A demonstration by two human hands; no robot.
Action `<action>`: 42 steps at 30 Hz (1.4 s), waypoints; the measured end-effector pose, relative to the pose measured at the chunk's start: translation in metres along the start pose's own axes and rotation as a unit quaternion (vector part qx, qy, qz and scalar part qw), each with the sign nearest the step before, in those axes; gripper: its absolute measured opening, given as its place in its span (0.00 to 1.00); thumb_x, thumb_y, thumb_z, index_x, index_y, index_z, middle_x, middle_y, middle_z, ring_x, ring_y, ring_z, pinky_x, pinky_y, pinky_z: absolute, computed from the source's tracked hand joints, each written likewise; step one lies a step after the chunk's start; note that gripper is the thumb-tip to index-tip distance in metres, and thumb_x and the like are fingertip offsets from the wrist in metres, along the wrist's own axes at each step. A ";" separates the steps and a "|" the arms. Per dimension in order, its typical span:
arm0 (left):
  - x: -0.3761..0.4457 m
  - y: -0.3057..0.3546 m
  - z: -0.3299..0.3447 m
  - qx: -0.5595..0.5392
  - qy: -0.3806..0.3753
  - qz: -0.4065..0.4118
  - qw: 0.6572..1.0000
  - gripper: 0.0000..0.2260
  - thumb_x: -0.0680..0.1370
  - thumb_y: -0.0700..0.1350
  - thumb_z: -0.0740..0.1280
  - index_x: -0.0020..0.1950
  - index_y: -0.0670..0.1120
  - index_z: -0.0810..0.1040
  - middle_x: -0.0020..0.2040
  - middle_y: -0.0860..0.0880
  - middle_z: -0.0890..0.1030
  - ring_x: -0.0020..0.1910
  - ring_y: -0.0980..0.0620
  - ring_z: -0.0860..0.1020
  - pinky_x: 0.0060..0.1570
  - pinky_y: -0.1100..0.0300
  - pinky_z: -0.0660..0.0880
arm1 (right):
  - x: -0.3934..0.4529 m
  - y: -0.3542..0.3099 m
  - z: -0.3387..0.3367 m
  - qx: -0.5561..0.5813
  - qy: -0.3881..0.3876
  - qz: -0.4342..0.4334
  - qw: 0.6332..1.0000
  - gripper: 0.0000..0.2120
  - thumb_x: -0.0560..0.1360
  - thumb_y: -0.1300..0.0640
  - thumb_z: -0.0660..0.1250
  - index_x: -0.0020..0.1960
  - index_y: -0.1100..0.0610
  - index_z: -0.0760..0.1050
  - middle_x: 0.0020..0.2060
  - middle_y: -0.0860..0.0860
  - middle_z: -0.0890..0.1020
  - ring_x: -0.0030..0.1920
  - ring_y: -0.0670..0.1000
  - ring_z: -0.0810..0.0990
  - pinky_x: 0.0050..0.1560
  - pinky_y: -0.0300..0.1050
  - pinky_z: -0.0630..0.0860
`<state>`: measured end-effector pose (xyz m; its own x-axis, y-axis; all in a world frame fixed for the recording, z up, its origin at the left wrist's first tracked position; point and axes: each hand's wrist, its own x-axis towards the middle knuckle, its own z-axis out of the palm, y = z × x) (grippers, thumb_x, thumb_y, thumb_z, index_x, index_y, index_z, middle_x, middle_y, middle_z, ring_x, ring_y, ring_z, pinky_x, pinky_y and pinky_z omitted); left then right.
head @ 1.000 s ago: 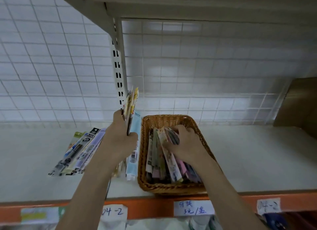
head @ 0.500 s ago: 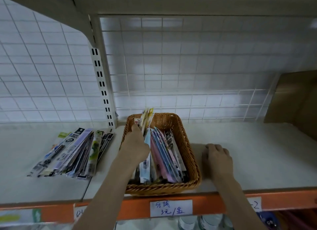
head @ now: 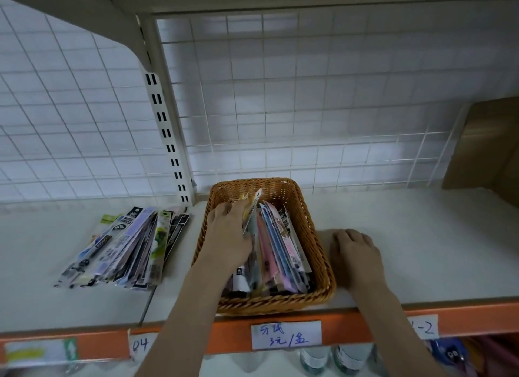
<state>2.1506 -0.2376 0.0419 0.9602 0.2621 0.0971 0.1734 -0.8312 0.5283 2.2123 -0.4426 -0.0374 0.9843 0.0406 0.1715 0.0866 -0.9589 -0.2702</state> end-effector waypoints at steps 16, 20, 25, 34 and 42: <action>0.008 -0.010 -0.012 0.062 -0.005 0.113 0.992 0.20 0.80 0.47 0.58 0.72 0.47 0.64 0.71 0.47 0.63 0.71 0.47 0.61 0.72 0.52 0.61 | -0.003 -0.033 -0.061 0.092 0.061 -0.010 0.994 0.14 0.79 0.57 0.58 0.64 0.56 0.73 0.57 0.54 0.79 0.54 0.54 0.78 0.47 0.42 0.71; 0.004 -0.029 -0.034 0.030 0.066 0.139 0.988 0.17 0.80 0.47 0.59 0.69 0.46 0.69 0.67 0.48 0.68 0.68 0.48 0.66 0.70 0.55 0.64 | -0.015 -0.076 -0.072 0.109 0.072 -0.040 0.991 0.12 0.79 0.54 0.57 0.60 0.54 0.74 0.53 0.51 0.80 0.51 0.52 0.79 0.46 0.42 0.73; -0.011 -0.093 -0.058 -0.035 0.184 0.087 0.978 0.10 0.77 0.41 0.64 0.57 0.44 0.79 0.54 0.45 0.79 0.50 0.44 0.78 0.54 0.52 0.74 | -0.046 -0.136 -0.058 0.158 0.094 -0.090 0.979 0.10 0.79 0.54 0.58 0.57 0.53 0.75 0.49 0.52 0.81 0.42 0.51 0.78 0.39 0.42 0.73; -0.043 -0.224 -0.114 -0.049 0.281 -0.118 0.951 0.08 0.77 0.39 0.64 0.53 0.40 0.80 0.48 0.41 0.83 0.47 0.41 0.80 0.49 0.55 0.72 | -0.077 -0.237 -0.033 0.189 0.100 -0.150 0.965 0.11 0.79 0.54 0.58 0.59 0.53 0.74 0.50 0.50 0.81 0.47 0.50 0.80 0.44 0.43 0.77; -0.058 -0.284 -0.143 -0.031 0.267 -0.158 0.950 0.09 0.77 0.42 0.64 0.54 0.40 0.80 0.49 0.43 0.82 0.48 0.43 0.79 0.50 0.54 0.73 | -0.065 -0.314 0.014 0.080 -0.023 -0.135 0.987 0.24 0.79 0.44 0.55 0.71 0.57 0.63 0.62 0.56 0.75 0.61 0.57 0.73 0.59 0.48 0.70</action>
<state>2.0145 0.0541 0.0070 0.6112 0.7189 0.3310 0.4050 -0.6434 0.6496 2.1230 -0.1408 0.0233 0.9275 0.3049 0.2164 0.3667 -0.8551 -0.3666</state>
